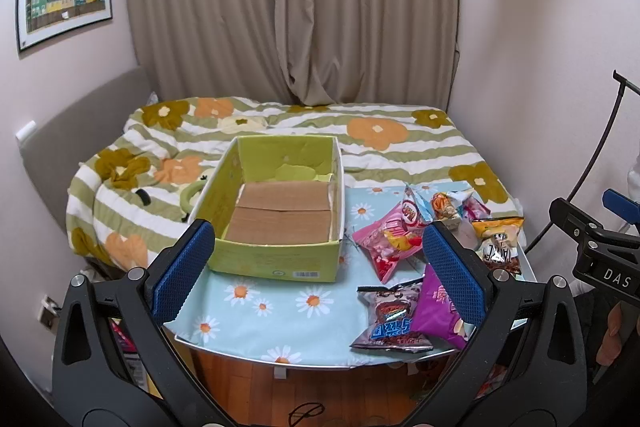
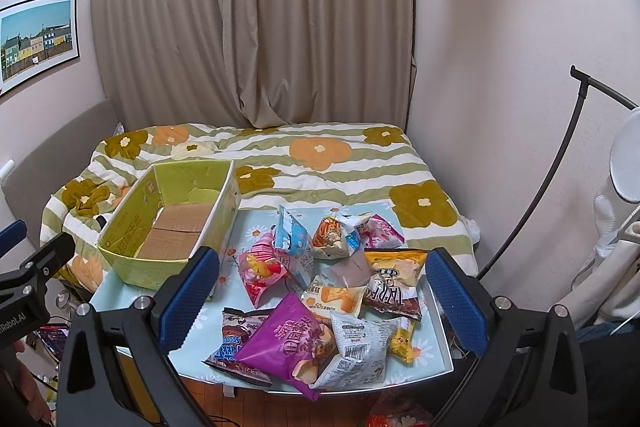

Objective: Organize snacks

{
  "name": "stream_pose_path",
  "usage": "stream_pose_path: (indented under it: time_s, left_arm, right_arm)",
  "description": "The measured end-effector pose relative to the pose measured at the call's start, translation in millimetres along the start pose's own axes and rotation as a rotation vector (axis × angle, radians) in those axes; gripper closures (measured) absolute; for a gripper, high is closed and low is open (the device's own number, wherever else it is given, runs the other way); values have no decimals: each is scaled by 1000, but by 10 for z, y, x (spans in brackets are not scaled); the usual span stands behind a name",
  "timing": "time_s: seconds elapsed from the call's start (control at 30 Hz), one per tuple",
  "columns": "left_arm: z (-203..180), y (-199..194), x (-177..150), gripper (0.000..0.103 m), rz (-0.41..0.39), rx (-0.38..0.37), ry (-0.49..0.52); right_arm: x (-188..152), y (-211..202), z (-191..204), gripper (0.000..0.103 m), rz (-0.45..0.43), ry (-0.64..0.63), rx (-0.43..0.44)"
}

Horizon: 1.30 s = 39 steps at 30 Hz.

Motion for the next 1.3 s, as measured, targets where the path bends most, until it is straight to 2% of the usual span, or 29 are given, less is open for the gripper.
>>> stream_pose_path:
  time_s: [0.43, 0.6, 0.7, 0.9, 1.03, 1.17, 1.3]
  left_arm:
    - [-45, 14, 18, 0, 19, -28, 23]
    - [-116, 137, -18, 0, 62, -74, 67]
    - [-212, 300, -121, 0, 111, -130, 101]
    - [-542, 736, -480, 0, 262, -317, 119]
    - [-936, 996, -845, 0, 350, -402, 132]
    - [-1279, 1156, -1153, 0, 413, -446, 173]
    - [-1537, 1291, -1373, 0, 439, -434, 228]
  right_arm:
    - [3, 5, -53, 0, 5, 15, 2]
    - [-53, -35, -161, 0, 2, 35, -18]
    - [-159, -31, -273, 0, 18, 53, -44]
    - [-542, 145, -522, 0, 114, 97, -88]
    - [-875, 351, -738, 0, 196, 152, -80]
    - [-1163, 583, -935, 0, 279, 227, -32]
    - [-1395, 836, -1061, 0, 348, 297, 41]
Point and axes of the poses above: each gripper's, at about its wrist camera, not at the fingertips, and y roughly the way its jaws point, z to its left, x to its top, the point moved 2 cm from there along y, roughly the way its jaws point, and after that the axes turned 8 degrees about -z, right-handed, at the moved point
